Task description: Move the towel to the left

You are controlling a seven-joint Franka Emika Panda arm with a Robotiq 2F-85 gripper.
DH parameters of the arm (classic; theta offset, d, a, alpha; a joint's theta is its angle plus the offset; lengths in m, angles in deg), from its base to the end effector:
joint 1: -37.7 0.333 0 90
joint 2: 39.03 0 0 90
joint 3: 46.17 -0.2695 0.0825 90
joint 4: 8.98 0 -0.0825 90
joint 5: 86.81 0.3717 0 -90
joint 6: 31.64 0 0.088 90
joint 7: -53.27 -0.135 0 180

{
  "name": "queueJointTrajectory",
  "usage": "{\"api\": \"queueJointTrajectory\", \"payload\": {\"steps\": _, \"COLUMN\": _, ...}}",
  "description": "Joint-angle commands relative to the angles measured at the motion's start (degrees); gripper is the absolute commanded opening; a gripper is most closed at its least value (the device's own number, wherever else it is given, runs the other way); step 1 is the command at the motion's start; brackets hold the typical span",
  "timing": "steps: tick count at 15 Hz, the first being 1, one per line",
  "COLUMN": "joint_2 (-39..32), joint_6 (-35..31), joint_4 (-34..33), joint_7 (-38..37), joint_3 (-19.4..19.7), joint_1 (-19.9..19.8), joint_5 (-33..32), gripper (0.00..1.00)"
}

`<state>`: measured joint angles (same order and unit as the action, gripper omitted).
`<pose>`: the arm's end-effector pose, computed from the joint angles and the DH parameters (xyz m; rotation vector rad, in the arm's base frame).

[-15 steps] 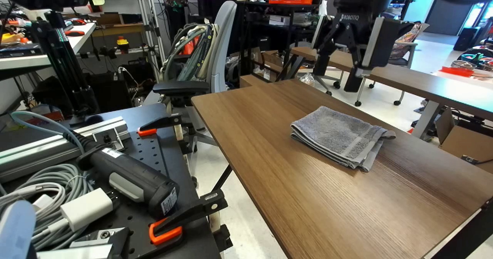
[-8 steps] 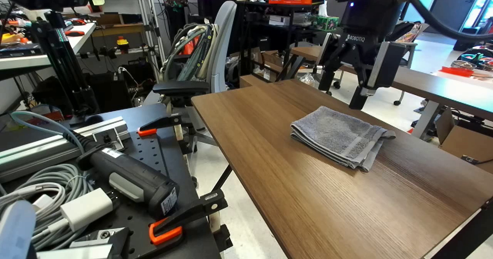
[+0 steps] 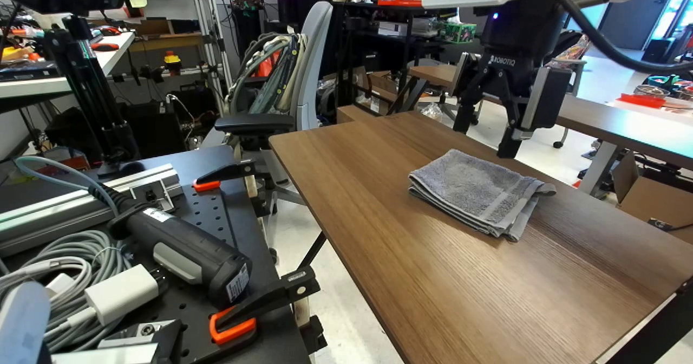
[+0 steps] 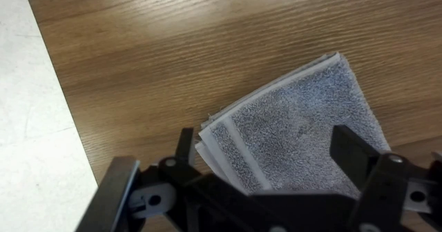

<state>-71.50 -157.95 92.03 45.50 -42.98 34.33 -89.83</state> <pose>0.6072 -0.0722 0.1759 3.0468 -0.3202 -0.1900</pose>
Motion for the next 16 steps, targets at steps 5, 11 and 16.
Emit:
{"api": "queueJointTrajectory", "payload": {"steps": 5, "joint_2": -7.51, "joint_6": -14.70, "joint_4": -1.72, "joint_7": 3.37, "joint_3": -0.59, "joint_1": 0.78, "joint_5": 0.23, "gripper": 1.00}}
{"api": "queueJointTrajectory", "payload": {"steps": 11, "joint_2": -12.28, "joint_6": -17.71, "joint_4": -3.56, "joint_7": 7.50, "joint_3": -1.70, "joint_1": 0.27, "joint_5": 0.50, "gripper": 1.00}}
{"api": "queueJointTrajectory", "payload": {"steps": 16, "joint_2": -15.27, "joint_6": -16.58, "joint_4": -5.22, "joint_7": 11.51, "joint_3": -3.08, "joint_1": 0.06, "joint_5": 0.49, "gripper": 1.00}}
